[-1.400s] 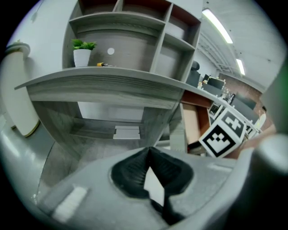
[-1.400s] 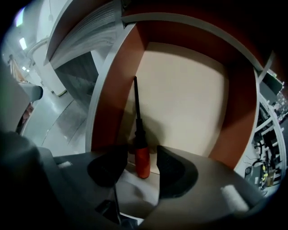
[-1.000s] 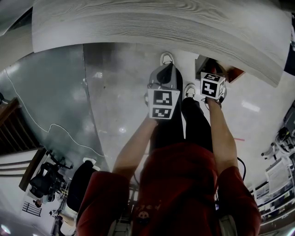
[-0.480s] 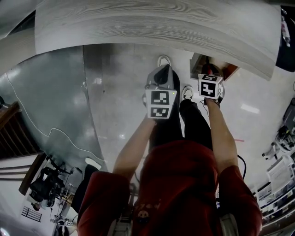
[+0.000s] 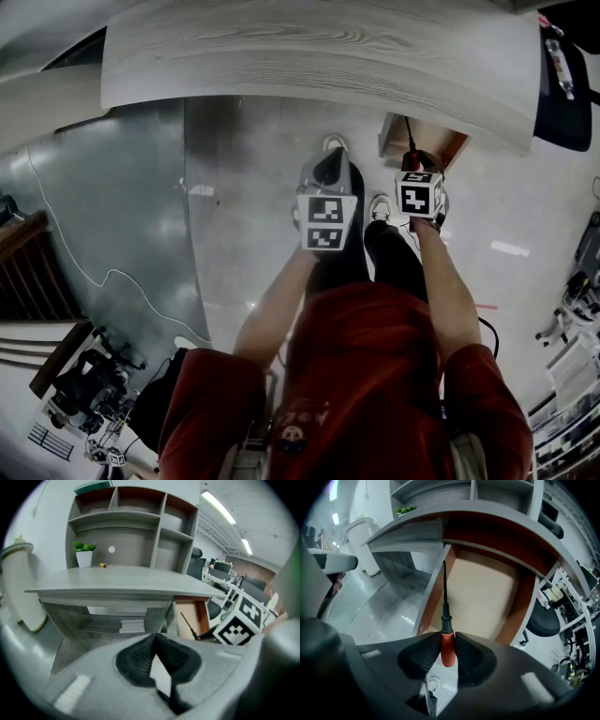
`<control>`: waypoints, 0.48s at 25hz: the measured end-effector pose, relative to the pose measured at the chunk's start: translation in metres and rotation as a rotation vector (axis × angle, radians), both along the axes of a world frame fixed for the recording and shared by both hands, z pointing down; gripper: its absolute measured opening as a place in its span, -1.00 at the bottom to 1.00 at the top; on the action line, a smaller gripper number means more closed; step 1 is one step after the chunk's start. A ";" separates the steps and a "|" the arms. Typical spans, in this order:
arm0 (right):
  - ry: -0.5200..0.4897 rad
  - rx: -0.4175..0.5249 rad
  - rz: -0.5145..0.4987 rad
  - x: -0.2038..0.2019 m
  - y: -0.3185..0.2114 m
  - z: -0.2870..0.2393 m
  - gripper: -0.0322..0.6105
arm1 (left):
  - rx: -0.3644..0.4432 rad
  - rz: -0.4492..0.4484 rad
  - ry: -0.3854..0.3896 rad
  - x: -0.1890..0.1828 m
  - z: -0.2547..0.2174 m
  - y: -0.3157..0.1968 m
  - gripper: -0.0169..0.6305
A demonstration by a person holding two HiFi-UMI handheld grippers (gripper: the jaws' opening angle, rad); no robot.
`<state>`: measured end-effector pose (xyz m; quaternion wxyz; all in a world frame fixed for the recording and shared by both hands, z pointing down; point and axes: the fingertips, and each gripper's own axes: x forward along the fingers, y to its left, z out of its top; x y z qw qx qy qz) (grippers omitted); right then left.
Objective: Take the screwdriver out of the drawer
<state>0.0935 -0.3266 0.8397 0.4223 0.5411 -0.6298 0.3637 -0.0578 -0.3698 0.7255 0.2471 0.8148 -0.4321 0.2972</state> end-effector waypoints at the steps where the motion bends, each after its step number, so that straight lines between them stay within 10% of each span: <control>1: -0.005 0.002 -0.002 0.000 0.005 -0.005 -0.61 | 0.006 -0.001 -0.002 0.001 -0.006 0.004 -0.95; 12: -0.073 0.057 -0.032 0.014 0.063 -0.064 -0.61 | 0.038 -0.033 -0.033 0.018 -0.055 0.064 -0.95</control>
